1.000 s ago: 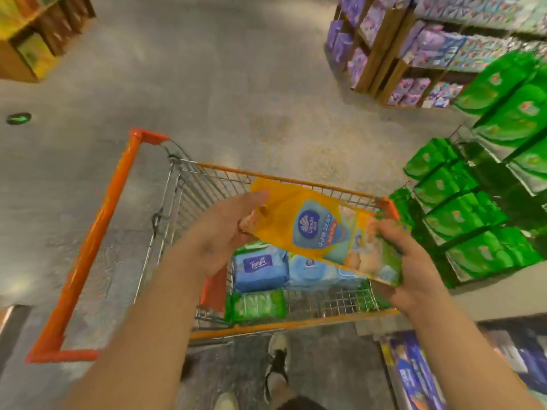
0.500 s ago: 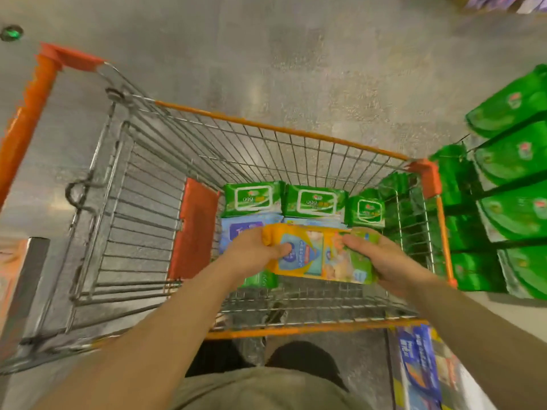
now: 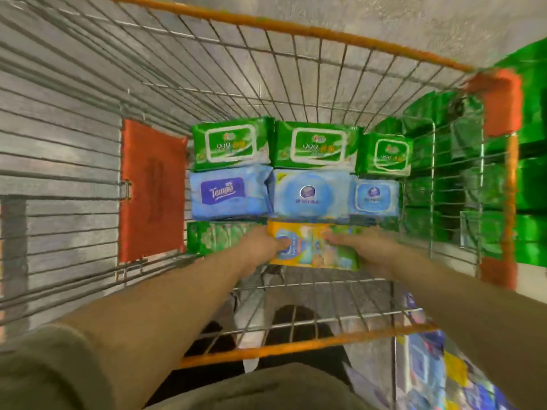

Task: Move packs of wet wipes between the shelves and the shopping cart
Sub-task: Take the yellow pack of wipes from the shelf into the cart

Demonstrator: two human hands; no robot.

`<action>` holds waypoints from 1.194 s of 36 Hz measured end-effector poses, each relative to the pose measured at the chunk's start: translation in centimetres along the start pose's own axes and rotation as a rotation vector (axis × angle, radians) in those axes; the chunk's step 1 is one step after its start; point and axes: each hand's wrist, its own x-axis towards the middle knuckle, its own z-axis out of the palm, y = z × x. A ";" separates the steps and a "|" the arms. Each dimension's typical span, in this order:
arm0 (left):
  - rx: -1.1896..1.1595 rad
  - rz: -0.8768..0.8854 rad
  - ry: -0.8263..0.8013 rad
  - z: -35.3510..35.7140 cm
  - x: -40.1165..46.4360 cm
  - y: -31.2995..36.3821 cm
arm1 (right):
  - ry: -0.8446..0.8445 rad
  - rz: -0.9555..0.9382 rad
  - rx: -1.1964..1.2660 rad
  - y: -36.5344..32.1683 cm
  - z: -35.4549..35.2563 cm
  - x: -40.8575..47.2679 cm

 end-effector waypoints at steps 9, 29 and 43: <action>0.175 -0.100 0.101 0.9 3.4 -0.3 | 0.148 0.059 -0.091 0.5 1.4 3.9; 0.509 0.107 0.118 -4.7 -7.7 7.2 | 0.365 0.062 -1.005 -8.8 2.4 -8.5; 0.754 0.525 0.281 -10.1 -21.9 12.0 | 0.764 -0.283 -0.922 -11.5 7.1 -24.7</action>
